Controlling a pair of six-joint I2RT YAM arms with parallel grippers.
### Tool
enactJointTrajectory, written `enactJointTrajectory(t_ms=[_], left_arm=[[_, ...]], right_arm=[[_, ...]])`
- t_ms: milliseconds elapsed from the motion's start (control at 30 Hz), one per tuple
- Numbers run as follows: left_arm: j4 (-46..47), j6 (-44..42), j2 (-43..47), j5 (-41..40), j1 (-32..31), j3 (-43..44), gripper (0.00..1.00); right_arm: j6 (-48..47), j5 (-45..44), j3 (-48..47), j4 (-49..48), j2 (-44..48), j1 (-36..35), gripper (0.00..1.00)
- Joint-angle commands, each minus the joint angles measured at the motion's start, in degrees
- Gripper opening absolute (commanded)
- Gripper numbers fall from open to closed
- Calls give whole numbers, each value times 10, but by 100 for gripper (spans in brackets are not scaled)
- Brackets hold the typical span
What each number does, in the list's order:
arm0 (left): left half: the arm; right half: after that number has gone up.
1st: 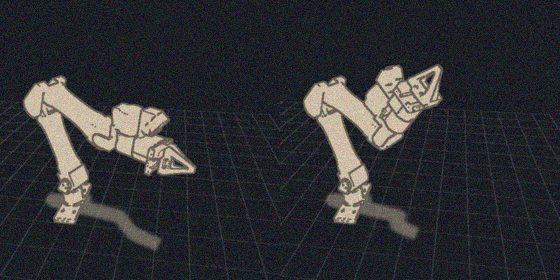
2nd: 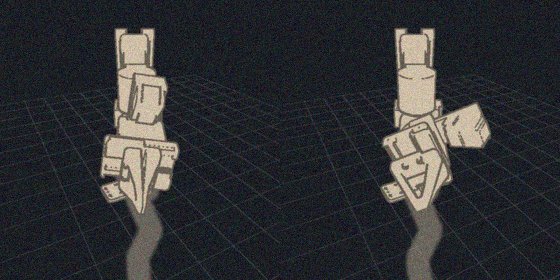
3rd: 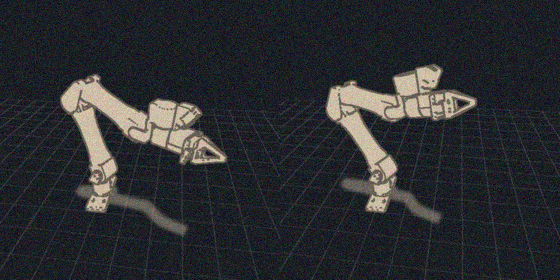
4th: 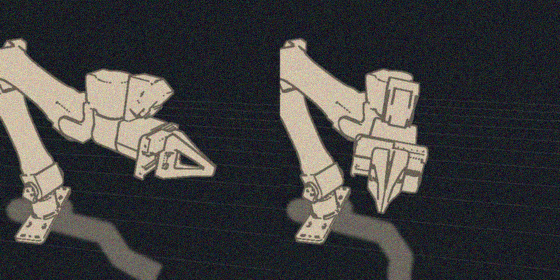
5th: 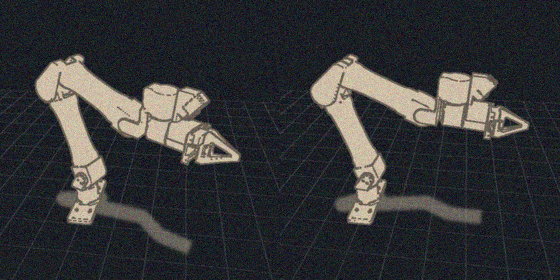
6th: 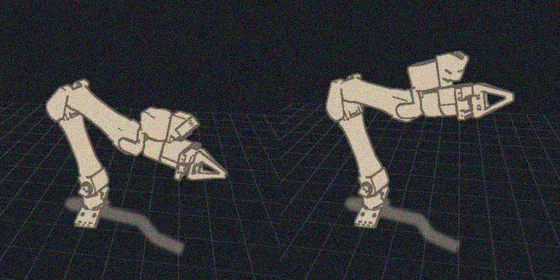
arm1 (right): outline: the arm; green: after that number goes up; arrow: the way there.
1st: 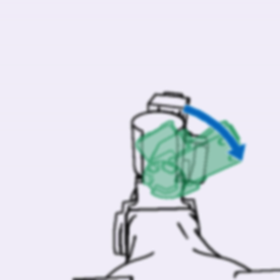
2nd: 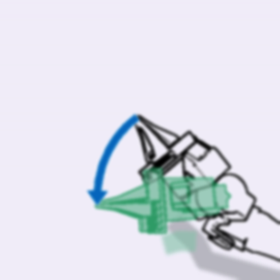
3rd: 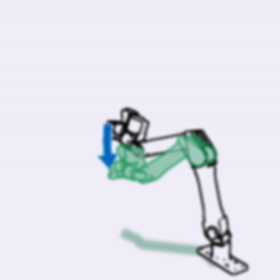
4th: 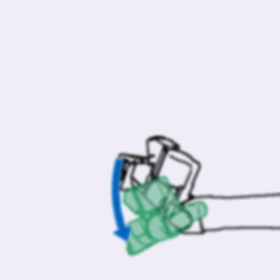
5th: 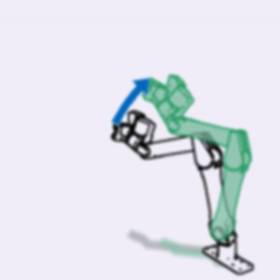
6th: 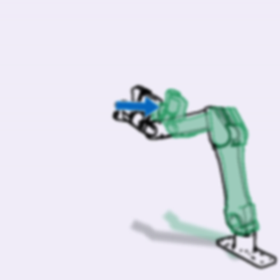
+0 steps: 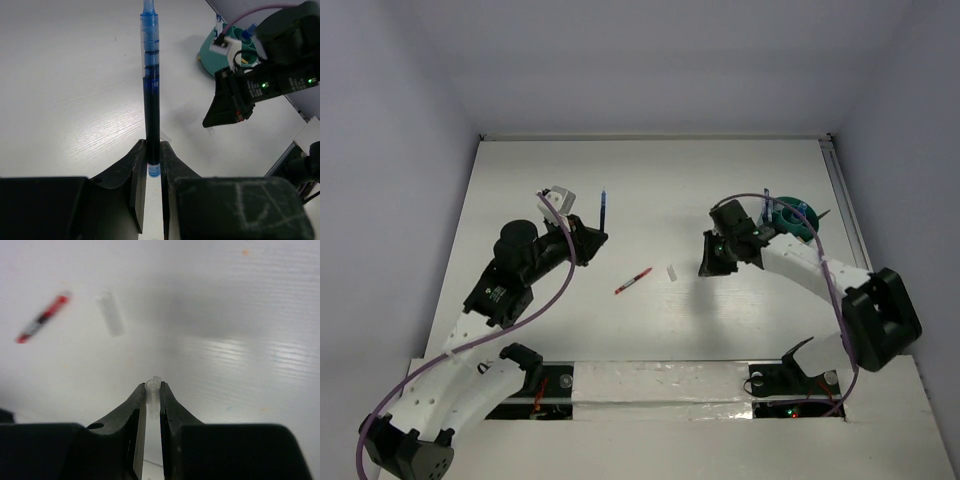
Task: Sort the stationery into containers
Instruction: Close the pen cap on the pen.
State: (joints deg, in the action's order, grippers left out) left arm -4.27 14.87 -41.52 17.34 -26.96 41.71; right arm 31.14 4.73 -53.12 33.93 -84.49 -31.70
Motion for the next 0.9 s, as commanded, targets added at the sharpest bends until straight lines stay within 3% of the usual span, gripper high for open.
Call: enactJointTrajectory(t_ms=[0, 200, 400, 667, 867], left_arm=[[38, 7, -1, 29, -3, 17, 0], [90, 38, -17, 103, -3, 6, 0], [124, 58, -42, 153, -3, 5, 0], [113, 50, -69, 173, 2, -1, 0], [110, 45, -90, 187, 2, 4, 0]], right_arm=[[35, 60, -32, -90, 71, 6, 0], [82, 91, -26, -287, 139, 6, 0], [135, 135, -58, -474, 119, 6, 0], [149, 151, -120, -557, 72, -5, 0], [126, 147, -150, -565, 52, -31, 0]])
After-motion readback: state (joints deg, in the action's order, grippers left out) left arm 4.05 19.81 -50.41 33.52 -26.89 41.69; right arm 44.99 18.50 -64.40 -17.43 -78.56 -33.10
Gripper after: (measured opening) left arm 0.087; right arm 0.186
